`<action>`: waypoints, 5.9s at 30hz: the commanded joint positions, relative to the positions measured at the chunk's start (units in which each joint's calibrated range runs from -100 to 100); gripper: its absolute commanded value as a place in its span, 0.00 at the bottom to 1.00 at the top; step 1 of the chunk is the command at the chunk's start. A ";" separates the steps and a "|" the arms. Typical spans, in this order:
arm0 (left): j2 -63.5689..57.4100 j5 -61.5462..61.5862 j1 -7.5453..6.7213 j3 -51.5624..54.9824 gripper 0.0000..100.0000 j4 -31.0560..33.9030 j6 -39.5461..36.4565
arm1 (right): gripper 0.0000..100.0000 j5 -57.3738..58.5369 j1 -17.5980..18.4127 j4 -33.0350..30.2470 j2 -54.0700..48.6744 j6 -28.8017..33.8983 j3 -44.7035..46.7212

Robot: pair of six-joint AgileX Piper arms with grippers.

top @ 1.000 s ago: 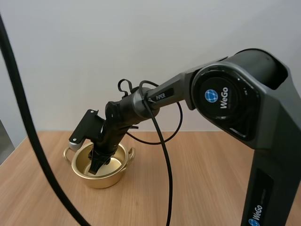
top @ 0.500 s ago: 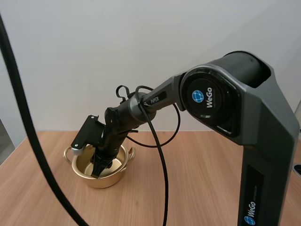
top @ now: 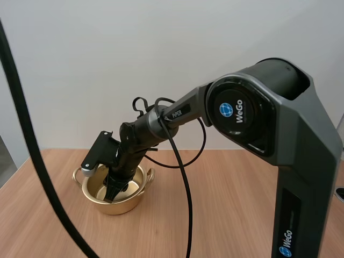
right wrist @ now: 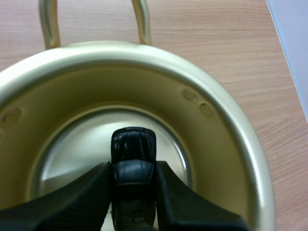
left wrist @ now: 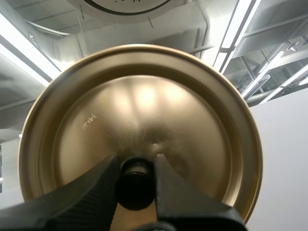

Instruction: Open the pot, put the car inside, and close it

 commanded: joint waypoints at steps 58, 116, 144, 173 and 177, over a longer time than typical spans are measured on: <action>-0.12 0.78 0.05 -0.05 0.00 0.02 -0.05 | 0.70 -0.74 -0.04 0.07 2.21 0.77 -0.78; -0.11 11.52 0.05 0.21 0.00 -4.32 -1.17 | 0.00 -31.67 -31.15 27.49 -73.87 1.08 37.88; -4.45 11.98 -0.05 10.19 0.00 -5.45 -1.67 | 0.00 -15.24 -34.47 32.95 -89.22 -3.45 45.13; -15.17 0.88 -0.05 33.27 0.00 -8.01 1.48 | 0.00 -15.88 -28.92 30.88 -105.95 -3.45 51.39; -15.17 0.88 -0.05 33.27 0.00 -8.12 1.48 | 0.00 -16.30 -28.92 35.15 -107.99 -3.45 56.42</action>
